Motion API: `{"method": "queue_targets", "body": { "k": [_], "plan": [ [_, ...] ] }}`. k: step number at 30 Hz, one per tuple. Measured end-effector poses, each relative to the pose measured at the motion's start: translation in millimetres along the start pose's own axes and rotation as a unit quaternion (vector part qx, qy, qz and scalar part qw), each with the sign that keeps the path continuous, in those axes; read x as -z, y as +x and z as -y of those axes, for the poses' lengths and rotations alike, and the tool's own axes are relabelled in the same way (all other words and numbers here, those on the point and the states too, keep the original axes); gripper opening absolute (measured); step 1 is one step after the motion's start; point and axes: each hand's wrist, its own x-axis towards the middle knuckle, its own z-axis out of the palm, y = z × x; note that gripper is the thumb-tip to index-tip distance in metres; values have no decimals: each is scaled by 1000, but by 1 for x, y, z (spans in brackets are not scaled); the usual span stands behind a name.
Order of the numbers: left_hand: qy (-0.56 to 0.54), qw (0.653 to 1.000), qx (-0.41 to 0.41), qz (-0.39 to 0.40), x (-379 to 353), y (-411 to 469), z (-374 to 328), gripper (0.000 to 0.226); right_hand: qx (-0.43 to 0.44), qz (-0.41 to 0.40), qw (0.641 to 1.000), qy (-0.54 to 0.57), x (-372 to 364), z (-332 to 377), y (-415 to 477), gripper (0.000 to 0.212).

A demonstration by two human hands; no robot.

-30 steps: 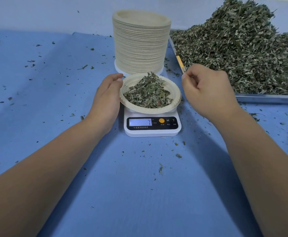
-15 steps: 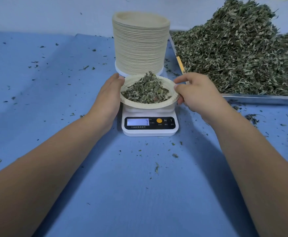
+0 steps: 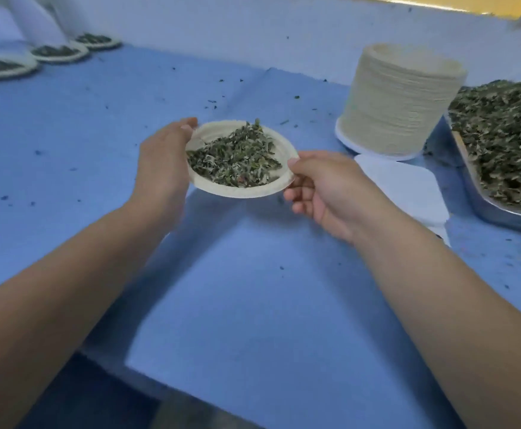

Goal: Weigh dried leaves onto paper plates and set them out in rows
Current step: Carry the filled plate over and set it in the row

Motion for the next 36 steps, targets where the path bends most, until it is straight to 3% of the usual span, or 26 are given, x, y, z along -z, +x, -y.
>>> {"method": "queue_targets", "body": {
  "k": [6, 12, 20, 24, 28, 32, 36],
  "plan": [
    [75, 987, 4, -141, 127, 17, 16, 22, -64, 113, 991, -41, -117, -24, 21, 13],
    [196, 970, -15, -143, 241, 33, 7, 16, -124, 194, 973, -29, -216, -43, 38, 11],
    [311, 925, 14, -217, 352, 49, 8, 40, -141, 272, 950, -67, -330, -61, 57, 13],
    [365, 904, 23, -222, 387, 56, 6, 15, -148, 296, 940, -83, -372, -65, 68, 15],
    [347, 894, 13, -284, 412, 67, 2, 11, -139, 318, 931, -108, -411, -68, 74, 22],
    [325, 890, 36, -317, 426, 71, 2, 14, -132, 343, 922, -123, -447, -72, 78, 15],
    [201, 890, 57, -406, 440, 73, 0, 53, -131, 348, 920, -125, -482, -74, 82, 12]
  ]
}}
